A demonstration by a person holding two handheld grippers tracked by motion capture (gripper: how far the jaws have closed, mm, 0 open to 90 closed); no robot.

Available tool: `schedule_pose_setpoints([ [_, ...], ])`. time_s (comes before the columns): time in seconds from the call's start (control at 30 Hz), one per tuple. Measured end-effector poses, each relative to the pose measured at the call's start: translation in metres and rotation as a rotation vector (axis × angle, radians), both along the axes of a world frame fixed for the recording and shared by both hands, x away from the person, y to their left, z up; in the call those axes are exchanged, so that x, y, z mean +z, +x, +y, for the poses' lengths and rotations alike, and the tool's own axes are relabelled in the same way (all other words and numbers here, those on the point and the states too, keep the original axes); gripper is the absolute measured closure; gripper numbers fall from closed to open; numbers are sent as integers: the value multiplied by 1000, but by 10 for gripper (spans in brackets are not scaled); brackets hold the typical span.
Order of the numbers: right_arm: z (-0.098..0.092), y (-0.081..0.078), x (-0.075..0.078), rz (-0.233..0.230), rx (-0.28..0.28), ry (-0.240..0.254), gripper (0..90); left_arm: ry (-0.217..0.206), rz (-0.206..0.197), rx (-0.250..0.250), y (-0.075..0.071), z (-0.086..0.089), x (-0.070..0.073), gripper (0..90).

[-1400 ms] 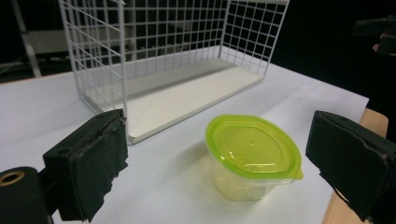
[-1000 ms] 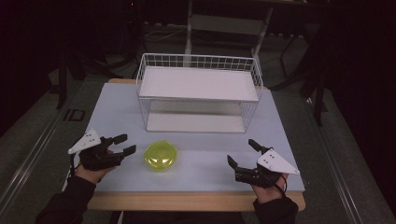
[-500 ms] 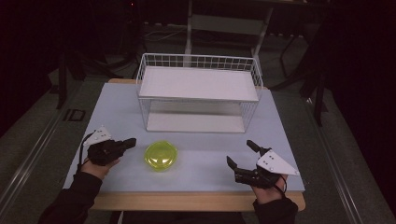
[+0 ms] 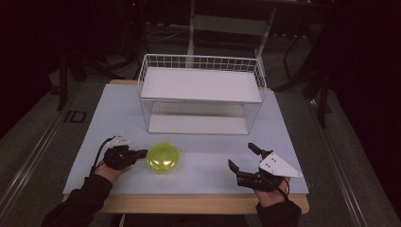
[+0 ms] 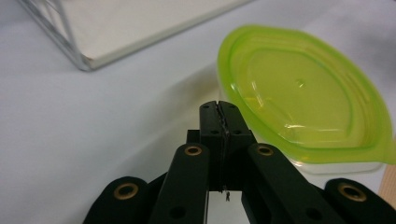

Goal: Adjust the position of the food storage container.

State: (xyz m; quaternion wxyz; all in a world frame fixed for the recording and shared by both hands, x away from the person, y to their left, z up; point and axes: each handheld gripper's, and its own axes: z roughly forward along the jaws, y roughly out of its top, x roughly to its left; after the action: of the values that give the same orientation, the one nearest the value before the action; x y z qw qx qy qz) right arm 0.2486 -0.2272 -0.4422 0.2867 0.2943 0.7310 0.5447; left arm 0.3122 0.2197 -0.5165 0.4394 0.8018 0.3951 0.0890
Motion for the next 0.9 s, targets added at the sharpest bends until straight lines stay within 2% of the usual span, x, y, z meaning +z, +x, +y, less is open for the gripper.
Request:
schedule_pose_setpoints([
  [0.17, -1, 0, 0, 3, 1, 3, 135, 3, 29, -15, 6, -8, -7, 900],
  [0.3, -2, 0, 0, 5, -1, 4, 135, -27, 45, -38, 7, -13, -7, 900],
  [0.5, -2, 1, -1, 14, 0, 3, 136, -18, 47, -59, 10, -25, -8, 900],
  [0.77, -2, 2, -1, 21, -4, 2, 136, -19, 54, -99, 17, -48, -10, 900],
  [0.8, -2, 2, -1, 26, -4, 3, 136, -16, 57, -119, 20, -57, -11, 900],
  [0.9, -2, 2, -2, 29, -2, 2, 136, -19, 61, -140, 23, -67, -13, 900],
])
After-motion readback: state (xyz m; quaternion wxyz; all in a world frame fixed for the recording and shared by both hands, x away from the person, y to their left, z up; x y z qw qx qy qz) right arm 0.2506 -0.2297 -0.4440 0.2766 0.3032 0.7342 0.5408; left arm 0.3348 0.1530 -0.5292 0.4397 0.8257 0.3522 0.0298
